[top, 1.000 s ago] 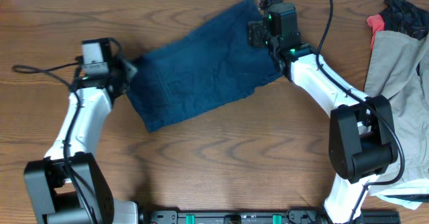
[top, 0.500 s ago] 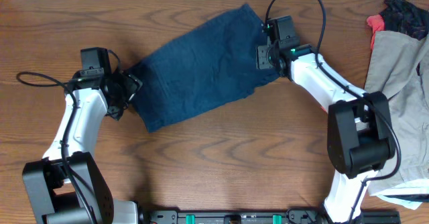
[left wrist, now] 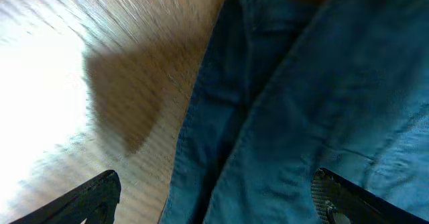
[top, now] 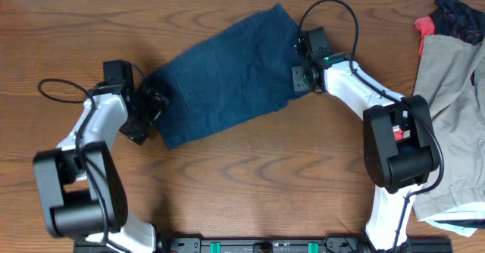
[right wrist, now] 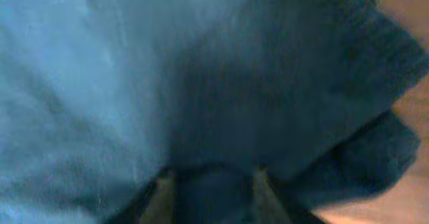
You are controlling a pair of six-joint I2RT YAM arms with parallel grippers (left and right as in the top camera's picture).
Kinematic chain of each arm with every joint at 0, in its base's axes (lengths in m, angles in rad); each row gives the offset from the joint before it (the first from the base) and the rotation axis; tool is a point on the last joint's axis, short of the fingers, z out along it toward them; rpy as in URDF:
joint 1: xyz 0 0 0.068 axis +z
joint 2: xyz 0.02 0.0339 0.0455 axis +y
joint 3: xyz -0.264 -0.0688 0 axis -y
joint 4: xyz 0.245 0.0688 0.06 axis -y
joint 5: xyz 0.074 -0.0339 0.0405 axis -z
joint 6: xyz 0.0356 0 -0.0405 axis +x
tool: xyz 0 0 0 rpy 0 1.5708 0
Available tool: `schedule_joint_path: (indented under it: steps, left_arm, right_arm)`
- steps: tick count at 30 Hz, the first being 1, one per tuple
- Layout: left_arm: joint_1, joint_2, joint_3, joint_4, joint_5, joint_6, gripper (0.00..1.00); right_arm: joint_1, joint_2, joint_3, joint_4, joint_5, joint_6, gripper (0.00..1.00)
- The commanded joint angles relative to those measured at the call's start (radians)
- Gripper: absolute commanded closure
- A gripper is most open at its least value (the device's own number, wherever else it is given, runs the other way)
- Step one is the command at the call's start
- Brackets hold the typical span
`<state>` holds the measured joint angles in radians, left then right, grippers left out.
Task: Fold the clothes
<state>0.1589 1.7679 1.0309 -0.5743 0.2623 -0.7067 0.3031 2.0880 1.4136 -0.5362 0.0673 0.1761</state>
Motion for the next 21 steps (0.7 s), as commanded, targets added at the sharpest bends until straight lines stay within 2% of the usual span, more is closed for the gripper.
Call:
schedule_joint_path:
  steps: [1, 6, 13, 17, 19, 20, 21]
  left_arm:
    - [-0.002, 0.038, -0.011, 0.012, 0.055, -0.001, 0.08]
    - [-0.006, 0.075, -0.011, 0.068, 0.127, 0.011, 0.08]
    - [-0.047, 0.109, -0.011, 0.135, 0.15, 0.06, 0.08]
    - [-0.072, 0.115, -0.011, 0.137, 0.15, 0.06, 0.1]
    - [-0.082, 0.116, -0.011, 0.139, 0.15, 0.064, 0.27]
    - [-0.086, 0.115, -0.011, 0.141, 0.15, 0.068, 0.4]
    - [-0.089, 0.115, -0.011, 0.143, 0.15, 0.071, 0.59]
  right_arm:
    - [-0.002, 0.026, 0.01, -0.067, 0.031, 0.003, 0.77]
    - [-0.006, 0.025, 0.01, -0.192, 0.137, 0.094, 0.8]
    - [-0.012, 0.02, 0.01, -0.217, 0.142, 0.097, 0.84]
    - [-0.013, -0.021, 0.013, -0.224, 0.143, 0.096, 0.82]
    - [-0.014, -0.058, 0.014, -0.222, 0.143, 0.096, 0.77]
    - [-0.015, -0.076, 0.014, -0.219, 0.143, 0.095, 0.74]
    - [-0.015, -0.101, 0.014, -0.214, 0.142, 0.09, 0.69]
